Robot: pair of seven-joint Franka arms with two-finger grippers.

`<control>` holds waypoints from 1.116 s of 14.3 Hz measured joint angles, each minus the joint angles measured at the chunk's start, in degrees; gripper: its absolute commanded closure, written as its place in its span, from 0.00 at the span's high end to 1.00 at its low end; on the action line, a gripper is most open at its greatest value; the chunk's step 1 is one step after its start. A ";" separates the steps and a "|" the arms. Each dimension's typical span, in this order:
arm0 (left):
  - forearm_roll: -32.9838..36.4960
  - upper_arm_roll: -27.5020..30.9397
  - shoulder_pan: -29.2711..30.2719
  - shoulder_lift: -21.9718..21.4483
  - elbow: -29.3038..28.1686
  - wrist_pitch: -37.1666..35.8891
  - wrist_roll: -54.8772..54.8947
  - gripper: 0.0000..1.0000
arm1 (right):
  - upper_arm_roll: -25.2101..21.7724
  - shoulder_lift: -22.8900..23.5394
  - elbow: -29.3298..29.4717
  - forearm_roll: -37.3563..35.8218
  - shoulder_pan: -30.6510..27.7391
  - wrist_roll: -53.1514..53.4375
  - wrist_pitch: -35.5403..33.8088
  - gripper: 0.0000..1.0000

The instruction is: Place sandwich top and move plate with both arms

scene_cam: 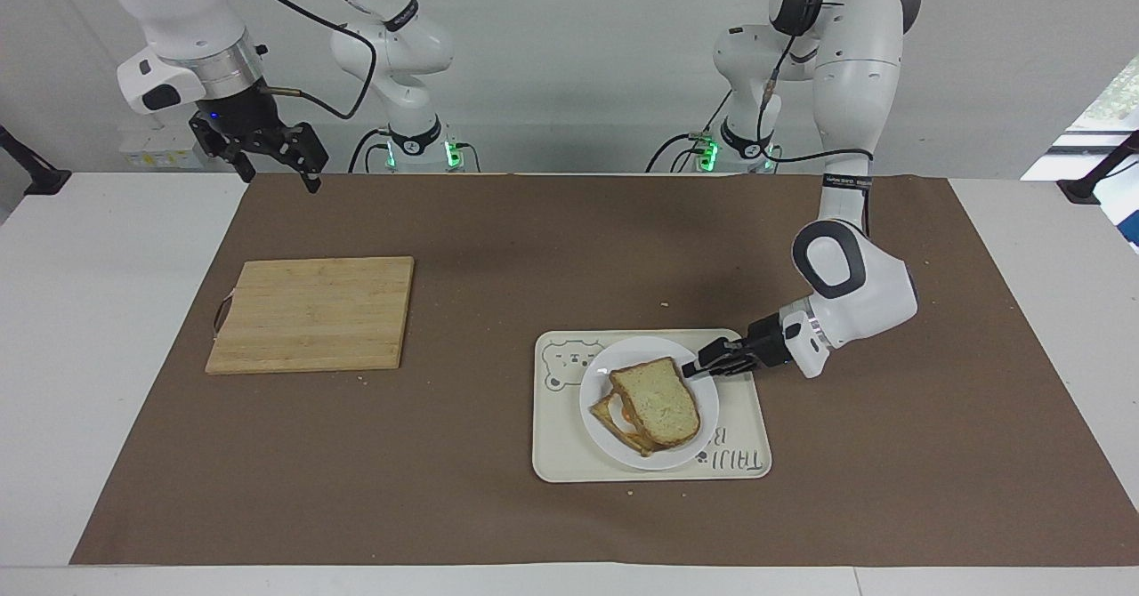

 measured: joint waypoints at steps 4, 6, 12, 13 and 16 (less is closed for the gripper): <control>14.77 0.50 0.08 -6.12 0.78 -0.04 -4.62 1.00 | 0.00 0.00 0.01 0.00 0.00 0.00 0.00 1.00; 24.48 0.84 0.13 -10.46 1.08 -1.40 -7.22 1.00 | 0.00 0.00 0.01 0.00 0.00 0.00 0.00 1.00; 45.59 2.61 2.27 -20.29 12.67 -25.70 -8.45 1.00 | 0.00 0.00 0.01 0.00 0.00 0.00 0.00 1.00; 47.76 2.79 2.40 -20.97 14.25 -28.90 -8.44 1.00 | 0.00 0.00 0.02 0.00 0.00 0.00 0.00 1.00; 50.26 2.77 2.37 -23.60 16.72 -35.53 -8.44 1.00 | 0.00 0.00 0.02 0.00 0.00 0.00 0.00 1.00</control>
